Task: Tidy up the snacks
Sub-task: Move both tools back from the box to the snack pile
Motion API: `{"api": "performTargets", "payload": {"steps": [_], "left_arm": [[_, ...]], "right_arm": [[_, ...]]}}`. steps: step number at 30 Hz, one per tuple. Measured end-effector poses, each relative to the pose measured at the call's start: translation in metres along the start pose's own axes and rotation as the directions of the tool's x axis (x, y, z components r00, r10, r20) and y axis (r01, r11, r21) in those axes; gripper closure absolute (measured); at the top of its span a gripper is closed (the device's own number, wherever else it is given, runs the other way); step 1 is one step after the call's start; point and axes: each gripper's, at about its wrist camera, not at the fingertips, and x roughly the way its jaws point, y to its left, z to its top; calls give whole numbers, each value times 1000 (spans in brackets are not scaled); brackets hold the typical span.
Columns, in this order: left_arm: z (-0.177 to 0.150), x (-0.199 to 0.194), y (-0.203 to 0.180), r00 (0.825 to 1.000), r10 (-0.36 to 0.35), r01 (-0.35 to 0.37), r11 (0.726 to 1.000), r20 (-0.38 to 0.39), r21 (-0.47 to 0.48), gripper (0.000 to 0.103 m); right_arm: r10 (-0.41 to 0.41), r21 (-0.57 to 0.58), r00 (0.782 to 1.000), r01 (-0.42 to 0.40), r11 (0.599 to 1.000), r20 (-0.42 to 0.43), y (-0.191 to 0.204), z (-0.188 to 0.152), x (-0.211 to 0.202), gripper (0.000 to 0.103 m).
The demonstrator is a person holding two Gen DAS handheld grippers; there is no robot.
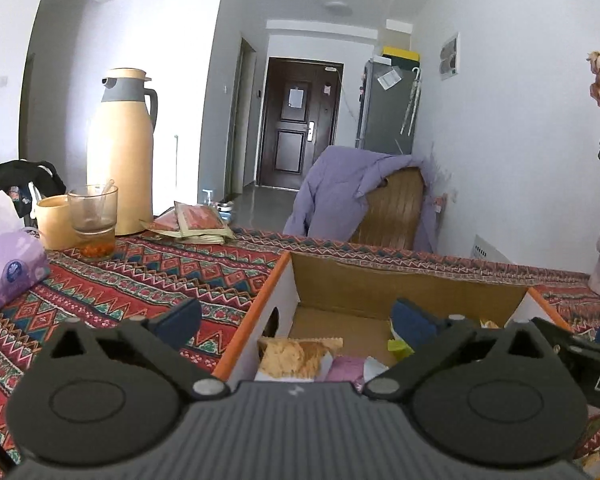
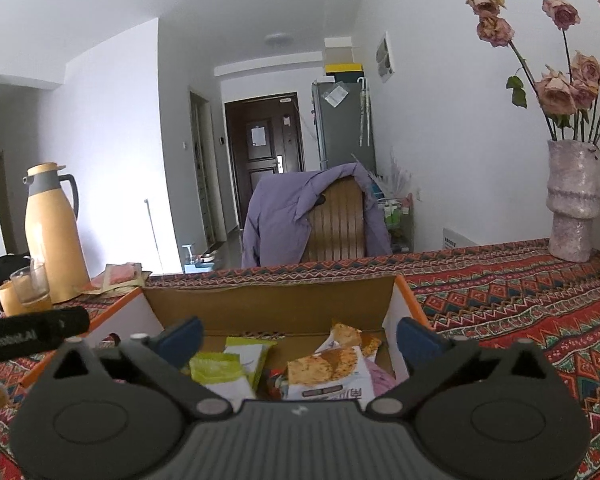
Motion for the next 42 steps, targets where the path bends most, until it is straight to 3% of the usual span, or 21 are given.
{"api": "performTargets", "payload": {"steps": [11, 26, 34, 42], "left_arm": [[2, -4, 4, 1000, -9, 8, 1000, -19, -17, 0], [29, -50, 12, 998, -25, 23, 999, -49, -49, 0], [9, -72, 30, 992, -25, 21, 999, -122, -36, 0], [-17, -90, 45, 987, -32, 35, 999, -158, 17, 0]], "right_arm": [[0, -22, 1000, 0, 1000, 13, 5, 0, -2, 0], [-3, -8, 1000, 3, 1000, -24, 0, 19, -19, 0], [8, -59, 1000, -9, 998, -19, 4, 21, -55, 0], [12, -96, 997, -19, 995, -78, 4, -1, -84, 0]]}}
